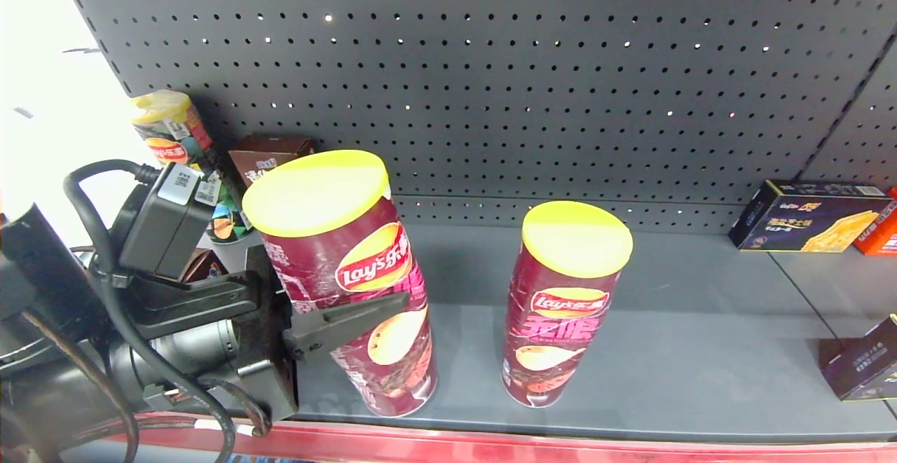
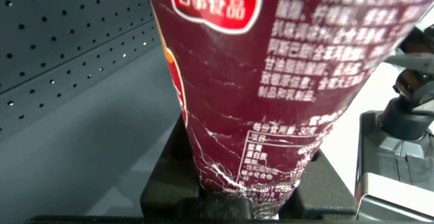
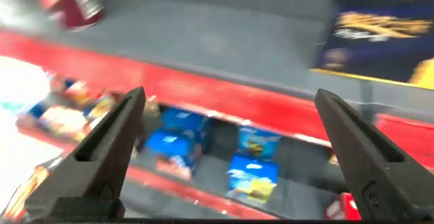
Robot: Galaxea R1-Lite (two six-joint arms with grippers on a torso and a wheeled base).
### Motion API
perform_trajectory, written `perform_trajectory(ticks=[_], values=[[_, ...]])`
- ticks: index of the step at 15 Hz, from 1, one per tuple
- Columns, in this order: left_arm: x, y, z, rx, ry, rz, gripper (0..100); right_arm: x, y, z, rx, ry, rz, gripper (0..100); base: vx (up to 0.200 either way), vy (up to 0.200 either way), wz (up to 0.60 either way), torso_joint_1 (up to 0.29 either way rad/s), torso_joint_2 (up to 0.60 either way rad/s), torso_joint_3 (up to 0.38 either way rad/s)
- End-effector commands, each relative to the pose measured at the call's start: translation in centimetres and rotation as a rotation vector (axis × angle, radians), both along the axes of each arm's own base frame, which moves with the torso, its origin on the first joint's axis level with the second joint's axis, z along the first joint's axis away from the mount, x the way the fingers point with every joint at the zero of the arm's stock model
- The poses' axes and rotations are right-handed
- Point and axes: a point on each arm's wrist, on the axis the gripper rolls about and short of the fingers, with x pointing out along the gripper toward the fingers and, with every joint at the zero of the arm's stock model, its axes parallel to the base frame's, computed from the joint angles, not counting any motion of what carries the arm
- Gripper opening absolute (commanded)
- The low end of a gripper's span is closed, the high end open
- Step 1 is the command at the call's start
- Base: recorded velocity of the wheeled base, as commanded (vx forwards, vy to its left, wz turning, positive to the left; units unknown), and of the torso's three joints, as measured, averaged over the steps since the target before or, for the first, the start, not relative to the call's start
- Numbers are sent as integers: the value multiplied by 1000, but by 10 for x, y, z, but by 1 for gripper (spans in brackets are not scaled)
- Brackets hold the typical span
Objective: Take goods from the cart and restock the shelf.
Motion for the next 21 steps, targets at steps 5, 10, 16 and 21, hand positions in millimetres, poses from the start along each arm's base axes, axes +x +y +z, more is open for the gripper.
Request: perform_trajectory(ticks=[5,10,16,21], values=[[0,1,-1,0,3,2,0,1,-1,-1,-68,-38,-80,100,0,0,0,0,0,0],[1,0,2,-2,-5,-18,0,2,2,-5,-44,-14,133,100,0,0,0,0,0,0],[2,0,5,-10,-10,-15,0,2,0,-8,3,28,44,100,0,0,0,0,0,0],[23,-9,51,0,11,-10,0,2,0,-8,1,28,44,100,0,0,0,0,0,0]])
